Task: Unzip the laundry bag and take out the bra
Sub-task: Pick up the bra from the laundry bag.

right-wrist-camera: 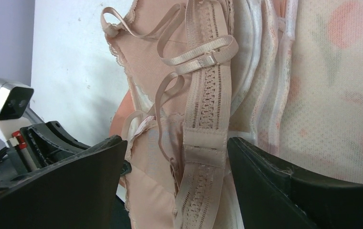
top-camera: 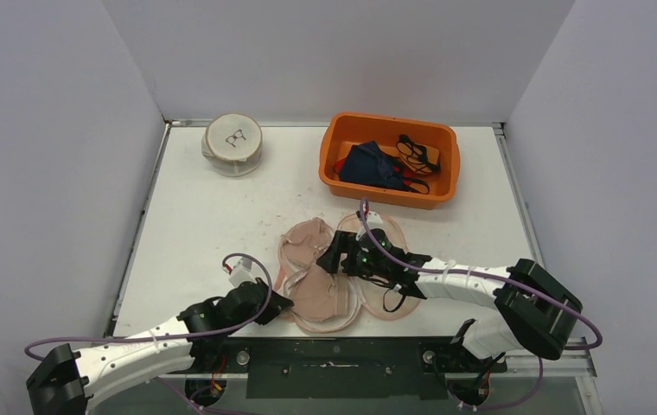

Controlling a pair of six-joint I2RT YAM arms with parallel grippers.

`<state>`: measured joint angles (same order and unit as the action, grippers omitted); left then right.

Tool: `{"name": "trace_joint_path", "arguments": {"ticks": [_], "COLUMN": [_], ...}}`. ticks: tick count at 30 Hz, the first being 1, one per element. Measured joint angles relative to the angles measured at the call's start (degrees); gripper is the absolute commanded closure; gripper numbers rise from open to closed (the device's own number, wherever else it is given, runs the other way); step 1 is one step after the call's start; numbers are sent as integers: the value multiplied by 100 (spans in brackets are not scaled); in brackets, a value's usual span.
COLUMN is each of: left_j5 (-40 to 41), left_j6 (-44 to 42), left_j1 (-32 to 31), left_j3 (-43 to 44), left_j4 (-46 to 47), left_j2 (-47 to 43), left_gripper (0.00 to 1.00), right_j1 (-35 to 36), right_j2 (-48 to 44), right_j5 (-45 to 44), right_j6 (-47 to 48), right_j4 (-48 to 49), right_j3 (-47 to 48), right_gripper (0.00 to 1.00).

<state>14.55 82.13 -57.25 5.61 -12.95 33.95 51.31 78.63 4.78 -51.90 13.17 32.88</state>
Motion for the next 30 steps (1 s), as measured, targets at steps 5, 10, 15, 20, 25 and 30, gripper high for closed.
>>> {"name": "trace_joint_path", "arguments": {"ticks": [5,10,15,20,25,30], "left_j5": [-2,-4,-4,-7,-7,-22], "left_j6": [-11,-11,-24,-48,-83,-120], "left_j1": [0,0,0,0,0,0], "left_j3": [24,24,24,26,33,35], "left_j4": [116,208,269,297,326,358], "left_j2": [146,179,201,278,304,304], "left_gripper": [100,100,100,100,100,100], "right_j1": [0,0,2,26,87,87], "right_j2": [240,498,616,638,667,863], "right_j5": [17,74,162,173,173,173], "right_j6": [-20,-17,-20,-17,-24,-31], "right_j4": [-55,-114,-94,20,114,210], "right_j3": [7,87,160,223,238,240], "right_gripper": [21,24,39,56,45,47]}}
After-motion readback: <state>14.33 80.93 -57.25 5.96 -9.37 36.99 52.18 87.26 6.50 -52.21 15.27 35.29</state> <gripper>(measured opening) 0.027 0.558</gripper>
